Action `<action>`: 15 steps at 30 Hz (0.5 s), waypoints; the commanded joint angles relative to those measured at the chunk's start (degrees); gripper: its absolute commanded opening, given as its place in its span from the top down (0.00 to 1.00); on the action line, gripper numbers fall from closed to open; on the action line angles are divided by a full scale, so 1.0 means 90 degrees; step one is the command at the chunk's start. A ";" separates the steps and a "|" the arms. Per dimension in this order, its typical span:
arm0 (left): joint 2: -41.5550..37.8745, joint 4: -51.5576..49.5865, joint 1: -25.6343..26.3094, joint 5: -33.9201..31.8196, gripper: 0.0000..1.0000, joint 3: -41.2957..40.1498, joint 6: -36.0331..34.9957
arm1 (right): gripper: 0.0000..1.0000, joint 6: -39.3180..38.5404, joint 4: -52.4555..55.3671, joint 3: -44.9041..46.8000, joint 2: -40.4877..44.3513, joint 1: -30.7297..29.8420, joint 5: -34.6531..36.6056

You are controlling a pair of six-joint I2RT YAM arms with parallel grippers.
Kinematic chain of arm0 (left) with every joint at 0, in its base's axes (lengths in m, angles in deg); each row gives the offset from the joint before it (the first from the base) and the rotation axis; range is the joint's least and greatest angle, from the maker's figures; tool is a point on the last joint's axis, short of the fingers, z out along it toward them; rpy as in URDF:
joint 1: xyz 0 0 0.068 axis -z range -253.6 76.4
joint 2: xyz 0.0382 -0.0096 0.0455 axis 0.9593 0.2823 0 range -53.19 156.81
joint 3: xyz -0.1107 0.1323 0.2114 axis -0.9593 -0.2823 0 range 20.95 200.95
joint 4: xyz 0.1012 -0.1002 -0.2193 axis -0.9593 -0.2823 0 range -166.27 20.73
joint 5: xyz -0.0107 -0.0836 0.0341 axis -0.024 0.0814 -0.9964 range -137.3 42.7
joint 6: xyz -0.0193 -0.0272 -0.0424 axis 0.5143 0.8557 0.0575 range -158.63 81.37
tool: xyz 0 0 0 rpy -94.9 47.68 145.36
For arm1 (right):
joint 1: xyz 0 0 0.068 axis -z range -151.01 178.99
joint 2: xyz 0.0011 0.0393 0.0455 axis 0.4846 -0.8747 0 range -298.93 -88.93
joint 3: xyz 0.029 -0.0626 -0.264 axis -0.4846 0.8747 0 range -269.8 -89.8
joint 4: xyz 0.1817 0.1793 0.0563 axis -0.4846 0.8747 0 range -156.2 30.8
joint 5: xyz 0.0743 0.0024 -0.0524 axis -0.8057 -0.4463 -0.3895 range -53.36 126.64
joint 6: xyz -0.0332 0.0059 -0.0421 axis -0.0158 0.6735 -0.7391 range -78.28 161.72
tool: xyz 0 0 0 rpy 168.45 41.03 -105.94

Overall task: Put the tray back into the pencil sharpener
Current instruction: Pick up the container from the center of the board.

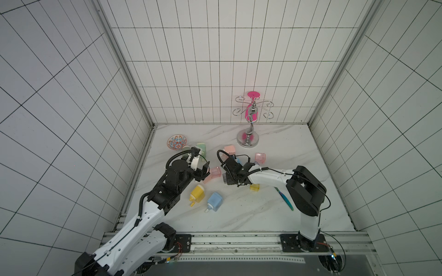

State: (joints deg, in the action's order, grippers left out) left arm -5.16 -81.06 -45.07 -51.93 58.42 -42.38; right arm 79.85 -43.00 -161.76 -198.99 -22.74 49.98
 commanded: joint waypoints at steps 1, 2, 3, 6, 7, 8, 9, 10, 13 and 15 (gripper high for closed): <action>-0.0103 0.0243 -0.0016 -0.0082 0.21 -0.0085 -0.0082 | 0.73 0.0154 0.0125 -0.0266 -0.0160 0.0029 0.0142; -0.0096 0.0255 -0.0016 -0.0068 0.22 -0.0095 -0.0074 | 0.74 0.0165 0.0122 -0.0275 -0.0191 0.0031 0.0149; -0.0093 0.0256 -0.0016 -0.0067 0.21 -0.0092 -0.0062 | 0.75 0.0173 0.0114 -0.0281 -0.0219 0.0027 0.0165; -0.0102 0.0241 -0.0016 -0.0098 0.21 -0.0094 -0.0073 | 0.80 0.0177 0.0107 -0.0261 -0.0285 0.0025 0.0177; -0.0107 0.0236 -0.0016 -0.0111 0.21 -0.0093 -0.0089 | 0.81 0.0165 0.0107 -0.0256 -0.0301 0.0025 0.0182; -0.0120 0.0237 -0.0016 -0.0110 0.22 -0.0105 -0.0100 | 0.83 0.0168 0.0103 -0.0228 -0.0294 0.0030 0.0213; -0.0131 0.0236 -0.0016 -0.0100 0.21 -0.0100 -0.0101 | 0.84 0.0168 0.0098 -0.0203 -0.0283 0.0027 0.0234; -0.0142 0.0230 -0.0016 -0.0100 0.21 -0.0094 -0.0101 | 0.85 0.0156 0.0103 -0.0188 -0.0272 0.0025 0.0236; -0.0183 0.0245 -0.0016 -0.0095 0.21 -0.0115 -0.0112 | 0.89 0.0141 0.0107 -0.0139 -0.0217 -0.0004 0.0200; -0.0199 0.0235 -0.0019 -0.0101 0.21 -0.0119 -0.0130 | 0.93 0.0081 0.0142 -0.0138 -0.0194 -0.0050 0.0154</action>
State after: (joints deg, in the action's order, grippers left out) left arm -6.01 -80.43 -45.07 -52.23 58.18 -42.77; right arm 80.35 -43.00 -162.49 -200.47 -22.78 50.44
